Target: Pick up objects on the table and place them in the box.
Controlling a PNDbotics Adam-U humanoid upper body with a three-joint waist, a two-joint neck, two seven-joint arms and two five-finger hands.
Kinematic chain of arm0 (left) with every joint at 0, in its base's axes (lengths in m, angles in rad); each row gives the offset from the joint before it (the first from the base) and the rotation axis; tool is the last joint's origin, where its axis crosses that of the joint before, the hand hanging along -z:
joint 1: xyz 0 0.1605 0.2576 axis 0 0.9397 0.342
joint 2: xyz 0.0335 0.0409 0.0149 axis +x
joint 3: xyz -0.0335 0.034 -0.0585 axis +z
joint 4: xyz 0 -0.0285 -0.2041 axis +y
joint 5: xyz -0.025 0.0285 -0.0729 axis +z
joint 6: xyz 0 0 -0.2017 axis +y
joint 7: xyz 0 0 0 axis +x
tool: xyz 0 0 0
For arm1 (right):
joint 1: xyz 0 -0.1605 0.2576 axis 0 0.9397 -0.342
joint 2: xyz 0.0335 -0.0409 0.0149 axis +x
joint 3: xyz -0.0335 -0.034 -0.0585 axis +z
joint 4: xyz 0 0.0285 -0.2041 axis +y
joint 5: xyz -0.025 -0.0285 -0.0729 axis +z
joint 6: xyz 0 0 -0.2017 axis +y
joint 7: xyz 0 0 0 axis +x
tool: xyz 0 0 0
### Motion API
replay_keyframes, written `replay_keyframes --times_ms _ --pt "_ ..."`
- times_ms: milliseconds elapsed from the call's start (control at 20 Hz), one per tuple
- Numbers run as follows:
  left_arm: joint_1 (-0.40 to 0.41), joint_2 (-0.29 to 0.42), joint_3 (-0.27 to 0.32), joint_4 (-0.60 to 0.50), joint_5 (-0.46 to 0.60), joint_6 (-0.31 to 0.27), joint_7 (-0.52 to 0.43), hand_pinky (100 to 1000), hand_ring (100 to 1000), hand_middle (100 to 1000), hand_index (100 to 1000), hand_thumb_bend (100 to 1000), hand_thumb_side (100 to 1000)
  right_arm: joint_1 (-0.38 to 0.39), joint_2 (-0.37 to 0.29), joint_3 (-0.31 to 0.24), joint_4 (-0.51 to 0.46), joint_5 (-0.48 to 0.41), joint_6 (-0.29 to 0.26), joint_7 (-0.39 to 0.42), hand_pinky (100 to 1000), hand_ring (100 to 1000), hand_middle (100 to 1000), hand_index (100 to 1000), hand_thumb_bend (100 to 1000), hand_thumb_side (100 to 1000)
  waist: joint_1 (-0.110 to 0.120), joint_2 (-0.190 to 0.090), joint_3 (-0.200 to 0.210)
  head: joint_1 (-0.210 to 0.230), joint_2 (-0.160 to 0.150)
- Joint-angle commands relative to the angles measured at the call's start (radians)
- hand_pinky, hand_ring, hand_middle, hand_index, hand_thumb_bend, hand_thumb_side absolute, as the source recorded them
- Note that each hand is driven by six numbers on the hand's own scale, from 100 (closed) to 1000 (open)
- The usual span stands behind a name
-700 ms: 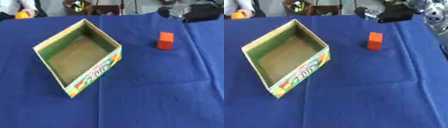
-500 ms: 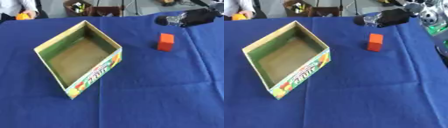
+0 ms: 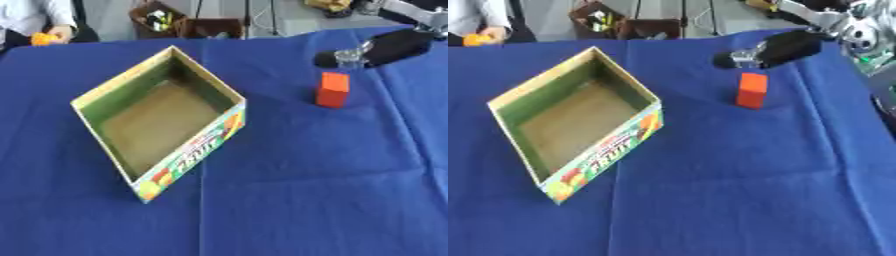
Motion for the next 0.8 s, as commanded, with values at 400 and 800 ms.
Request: replay_keyframes --times_ms 400,800 --pt "-0.012 0.015 -0.001 -0.018 0.013 -0.002 -0.010 639 835 852 965 107 1000 -0.026 -0.029 -0.015 0.061 -0.059 0.021 0.087 946 985 916 1000 606 741 -0.001 -0.017 0.001 -0.018 0.015" --pt "-0.015 0.012 -0.005 -0.018 0.017 -0.002 -0.014 633 847 837 956 100 1000 -0.045 -0.022 0.004 0.174 0.029 0.014 0.083 941 973 912 987 594 732 0.003 -0.001 0.012 -0.031 0.008"
